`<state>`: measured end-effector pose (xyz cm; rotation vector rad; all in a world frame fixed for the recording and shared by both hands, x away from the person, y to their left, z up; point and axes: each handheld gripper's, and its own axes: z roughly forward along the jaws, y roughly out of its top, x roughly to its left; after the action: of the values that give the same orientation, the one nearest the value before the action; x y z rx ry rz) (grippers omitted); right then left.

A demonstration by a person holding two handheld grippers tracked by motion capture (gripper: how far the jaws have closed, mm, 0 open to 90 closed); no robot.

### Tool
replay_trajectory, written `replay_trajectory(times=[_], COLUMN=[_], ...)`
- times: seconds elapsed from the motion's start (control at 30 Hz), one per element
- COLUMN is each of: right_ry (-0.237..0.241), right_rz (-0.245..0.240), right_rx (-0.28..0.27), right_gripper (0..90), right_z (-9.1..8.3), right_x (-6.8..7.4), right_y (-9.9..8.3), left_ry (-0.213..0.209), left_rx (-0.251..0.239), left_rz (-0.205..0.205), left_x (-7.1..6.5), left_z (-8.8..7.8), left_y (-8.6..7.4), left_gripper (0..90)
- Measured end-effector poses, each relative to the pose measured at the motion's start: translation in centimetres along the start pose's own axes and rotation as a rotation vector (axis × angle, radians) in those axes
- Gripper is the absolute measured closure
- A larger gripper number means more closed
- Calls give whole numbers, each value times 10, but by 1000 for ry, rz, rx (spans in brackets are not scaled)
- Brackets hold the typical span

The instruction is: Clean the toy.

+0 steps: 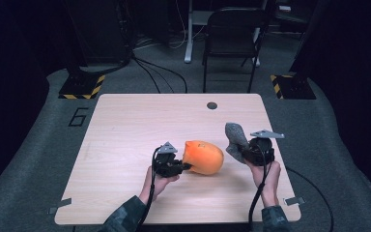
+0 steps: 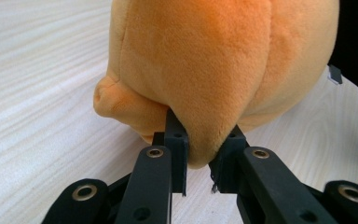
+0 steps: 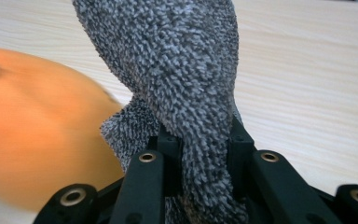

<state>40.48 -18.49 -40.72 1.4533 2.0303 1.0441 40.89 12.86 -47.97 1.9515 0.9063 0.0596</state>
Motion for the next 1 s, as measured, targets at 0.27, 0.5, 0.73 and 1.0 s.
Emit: replay_trajectory(times=[0.27,0.5,0.73,1.0], right_ry=[161,188,127,72], right_rz=[-85,-119,-177,-206], right_rx=[-11,-19,-30,-11], right_gripper=[735,732,732,732], right_z=[-5,16,31,34], right_x=[64,98,105,94], right_y=[18,15,9,6], left_ry=[15,8,2,-13], left_rx=[11,8,12,12], left_rz=[-45,-1,66,65], left_x=[-1,-7,-12,-10], left_z=[10,12,16,17], left_y=[-6,-9,-10,-12], left_gripper=[778,776,780,778])
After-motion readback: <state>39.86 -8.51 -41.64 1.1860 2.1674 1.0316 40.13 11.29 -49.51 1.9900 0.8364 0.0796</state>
